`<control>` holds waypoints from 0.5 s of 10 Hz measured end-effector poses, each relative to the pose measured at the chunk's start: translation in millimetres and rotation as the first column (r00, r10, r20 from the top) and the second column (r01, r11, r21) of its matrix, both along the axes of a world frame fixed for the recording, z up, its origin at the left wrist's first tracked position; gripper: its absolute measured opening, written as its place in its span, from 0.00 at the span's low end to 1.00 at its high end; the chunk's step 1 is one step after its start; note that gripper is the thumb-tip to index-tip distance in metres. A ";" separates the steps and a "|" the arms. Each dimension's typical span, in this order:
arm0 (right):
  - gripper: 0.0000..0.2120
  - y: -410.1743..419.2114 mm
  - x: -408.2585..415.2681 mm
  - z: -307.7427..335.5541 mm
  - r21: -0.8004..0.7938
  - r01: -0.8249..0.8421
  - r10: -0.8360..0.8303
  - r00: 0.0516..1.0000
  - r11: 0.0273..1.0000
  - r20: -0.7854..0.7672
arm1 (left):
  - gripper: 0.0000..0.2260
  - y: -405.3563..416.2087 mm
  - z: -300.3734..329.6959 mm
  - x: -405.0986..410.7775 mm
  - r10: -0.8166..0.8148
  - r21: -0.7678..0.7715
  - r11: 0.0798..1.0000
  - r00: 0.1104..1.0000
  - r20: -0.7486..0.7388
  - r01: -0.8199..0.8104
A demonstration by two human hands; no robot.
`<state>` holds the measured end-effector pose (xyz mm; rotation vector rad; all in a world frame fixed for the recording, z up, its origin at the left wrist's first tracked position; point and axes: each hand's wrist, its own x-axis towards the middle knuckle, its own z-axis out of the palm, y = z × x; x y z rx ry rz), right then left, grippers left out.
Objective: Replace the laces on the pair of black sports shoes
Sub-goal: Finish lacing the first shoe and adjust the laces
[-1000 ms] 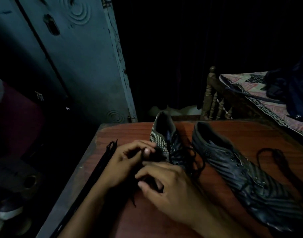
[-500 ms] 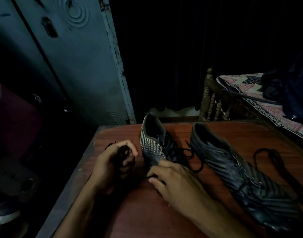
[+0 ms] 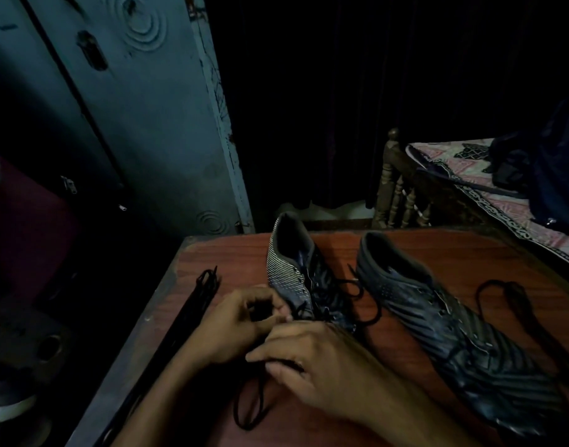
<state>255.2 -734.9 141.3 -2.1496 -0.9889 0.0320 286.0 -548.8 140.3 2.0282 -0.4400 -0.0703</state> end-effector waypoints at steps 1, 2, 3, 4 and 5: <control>0.10 -3.7 -2.0 14.3 0.153 0.100 -0.106 0.994 0.983 0.033 | 0.03 1.7 5.7 -0.1 0.016 -0.113 0.993 1.000 -0.025 -0.018; 0.08 -17.0 9.2 21.8 0.335 0.359 -0.402 0.913 0.871 0.066 | 0.10 -3.6 12.6 -4.3 0.114 -0.338 0.929 0.985 -0.127 -0.151; 0.09 -37.0 32.2 17.5 0.196 0.550 -0.570 0.819 0.812 0.060 | 0.19 -8.8 20.1 -8.2 0.217 -0.560 0.758 0.939 -0.268 -0.335; 0.10 -41.1 37.7 11.8 -0.011 0.540 -0.534 0.836 0.842 0.127 | 0.13 -6.1 27.7 -8.9 0.231 -0.707 0.569 0.907 -0.352 -0.419; 0.08 -40.0 36.7 8.6 -0.016 0.522 -0.514 0.843 0.853 0.159 | 0.09 -4.6 24.5 -3.7 0.277 -0.686 0.580 0.898 -0.340 -0.439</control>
